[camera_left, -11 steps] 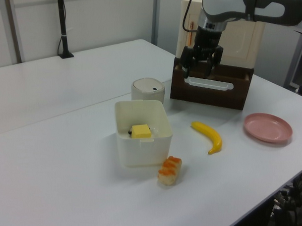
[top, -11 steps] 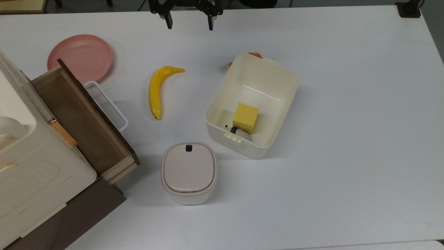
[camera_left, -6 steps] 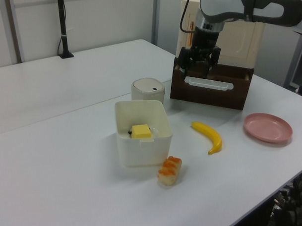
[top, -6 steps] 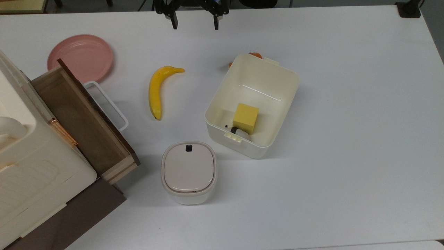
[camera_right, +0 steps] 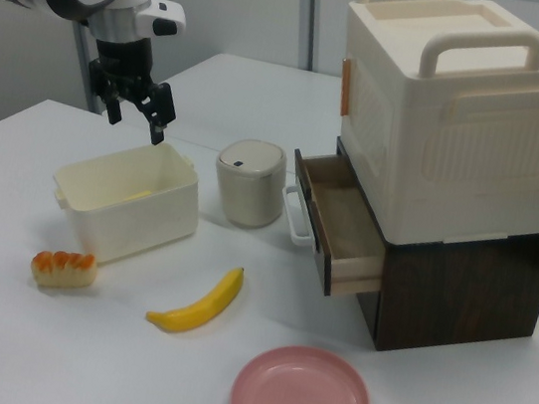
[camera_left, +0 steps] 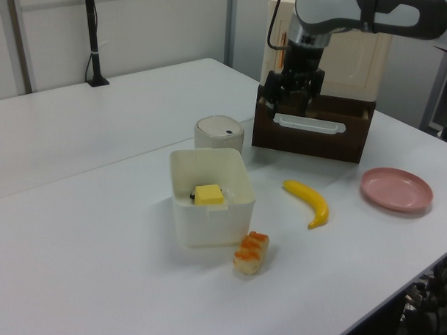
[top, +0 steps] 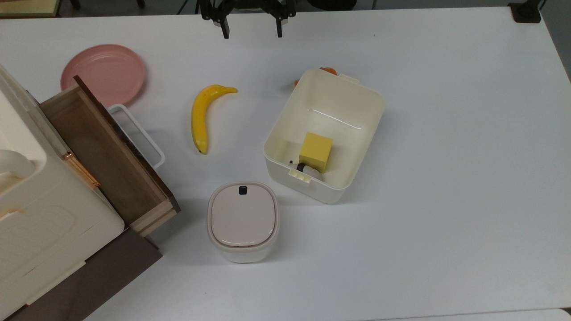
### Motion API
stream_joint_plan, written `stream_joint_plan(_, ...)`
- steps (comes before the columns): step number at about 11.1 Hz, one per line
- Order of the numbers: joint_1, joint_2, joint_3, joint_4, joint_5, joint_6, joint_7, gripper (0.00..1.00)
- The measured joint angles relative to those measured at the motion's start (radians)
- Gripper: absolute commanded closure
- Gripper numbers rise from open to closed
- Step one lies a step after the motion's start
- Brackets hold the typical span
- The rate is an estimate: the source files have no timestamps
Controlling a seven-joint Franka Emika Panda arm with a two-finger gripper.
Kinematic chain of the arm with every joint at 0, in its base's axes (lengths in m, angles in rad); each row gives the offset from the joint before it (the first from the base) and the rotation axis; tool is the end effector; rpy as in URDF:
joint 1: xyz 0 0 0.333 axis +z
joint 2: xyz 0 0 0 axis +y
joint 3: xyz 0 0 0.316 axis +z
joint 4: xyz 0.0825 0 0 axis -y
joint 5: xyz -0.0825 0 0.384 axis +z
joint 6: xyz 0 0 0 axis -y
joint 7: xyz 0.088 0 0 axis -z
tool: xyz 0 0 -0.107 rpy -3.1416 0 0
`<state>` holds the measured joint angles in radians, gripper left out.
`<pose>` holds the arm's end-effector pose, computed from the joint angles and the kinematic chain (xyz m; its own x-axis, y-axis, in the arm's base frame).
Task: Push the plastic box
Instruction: 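Lower the open gripper down beside the rim of the cream plastic box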
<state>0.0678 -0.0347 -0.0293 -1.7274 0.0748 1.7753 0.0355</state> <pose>0.5586 0.0278 0.5877 0.9968 -0.0123 0.0792 -0.0061 -0.9969 -0.0780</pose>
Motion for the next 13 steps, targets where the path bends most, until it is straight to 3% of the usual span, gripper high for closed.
stream_joint_plan(4,0.000,0.010,0.000,0.000,0.000,0.000,-0.174,0.00)
stream_joint_plan(10,-0.010,0.045,-0.010,-0.001,-0.013,0.000,-0.701,0.00)
stream_joint_plan(13,-0.004,0.104,-0.008,-0.004,-0.025,0.073,-0.814,0.00)
